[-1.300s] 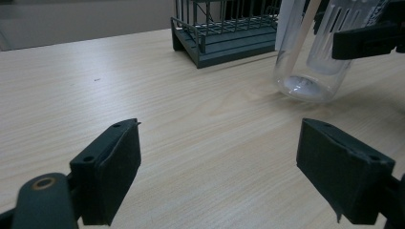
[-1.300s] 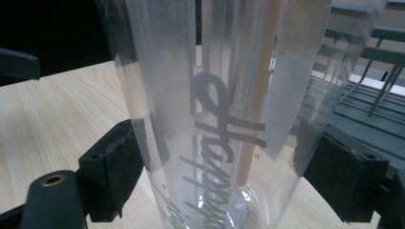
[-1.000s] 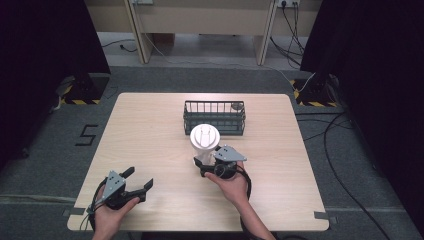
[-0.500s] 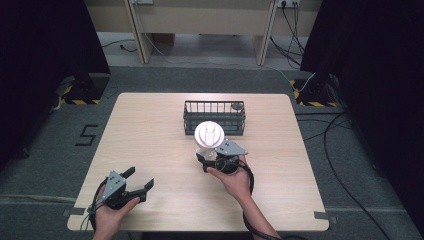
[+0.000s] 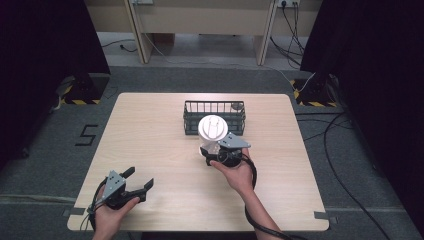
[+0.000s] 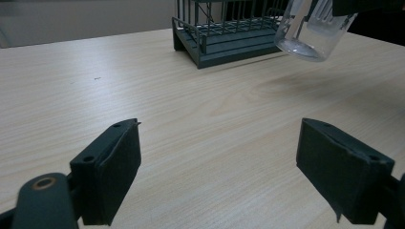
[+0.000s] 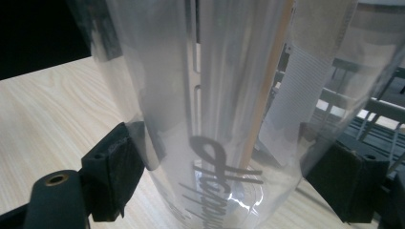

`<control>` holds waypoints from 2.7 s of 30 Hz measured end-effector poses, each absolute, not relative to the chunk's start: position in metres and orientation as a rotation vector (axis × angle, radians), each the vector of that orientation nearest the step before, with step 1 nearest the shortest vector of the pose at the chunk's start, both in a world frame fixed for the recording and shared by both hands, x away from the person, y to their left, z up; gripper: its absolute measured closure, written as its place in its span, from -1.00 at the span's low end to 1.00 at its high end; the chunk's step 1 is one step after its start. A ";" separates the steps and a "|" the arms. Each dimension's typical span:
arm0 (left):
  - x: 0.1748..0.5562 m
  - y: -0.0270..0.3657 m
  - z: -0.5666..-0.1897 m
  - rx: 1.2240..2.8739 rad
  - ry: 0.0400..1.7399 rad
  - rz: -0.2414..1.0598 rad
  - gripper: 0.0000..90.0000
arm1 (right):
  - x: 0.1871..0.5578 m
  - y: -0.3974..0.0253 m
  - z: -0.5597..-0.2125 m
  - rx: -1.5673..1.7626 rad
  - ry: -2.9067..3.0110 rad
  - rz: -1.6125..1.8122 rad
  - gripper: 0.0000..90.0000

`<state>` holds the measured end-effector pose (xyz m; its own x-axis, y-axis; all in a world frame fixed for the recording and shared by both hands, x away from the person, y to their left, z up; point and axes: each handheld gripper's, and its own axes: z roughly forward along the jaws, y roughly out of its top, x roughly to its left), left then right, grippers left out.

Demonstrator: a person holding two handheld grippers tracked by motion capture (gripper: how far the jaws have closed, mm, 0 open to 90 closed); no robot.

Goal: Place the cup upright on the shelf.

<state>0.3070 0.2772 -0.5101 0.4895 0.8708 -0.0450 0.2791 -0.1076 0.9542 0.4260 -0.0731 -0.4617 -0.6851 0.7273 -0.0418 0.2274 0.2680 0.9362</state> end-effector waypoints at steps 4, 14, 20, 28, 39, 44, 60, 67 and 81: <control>0.307 0.277 -0.510 1.647 1.001 0.680 -0.67 | 0.431 -0.076 -0.458 0.875 2.068 1.400 -0.57; 0.307 0.278 -0.510 1.646 1.004 0.678 -0.67 | 0.442 -0.080 -0.444 0.890 2.051 1.380 -0.58; 0.307 0.278 -0.510 1.645 1.003 0.678 -0.67 | 0.448 -0.082 -0.435 0.900 2.041 1.371 -0.58; 0.307 0.278 -0.510 1.644 1.006 0.675 -0.67 | 0.457 -0.083 -0.426 0.910 2.030 1.368 -0.58; 0.307 0.278 -0.510 1.638 1.008 0.669 -0.67 | 0.470 -0.090 -0.415 0.945 2.005 1.353 -0.58; 0.307 0.279 -0.510 1.637 1.010 0.670 -0.67 | 0.476 -0.092 -0.408 0.958 1.996 1.340 -0.58; 0.307 0.280 -0.510 1.633 1.014 0.670 -0.67 | 0.493 -0.100 -0.399 0.997 1.971 1.322 -0.58; 0.307 0.280 -0.510 1.634 1.013 0.669 -0.67 | 0.500 -0.101 -0.395 1.015 1.964 1.315 -0.58; 0.308 0.281 -0.511 1.629 1.018 0.669 -0.67 | 0.516 -0.103 -0.390 1.042 1.953 1.301 -0.58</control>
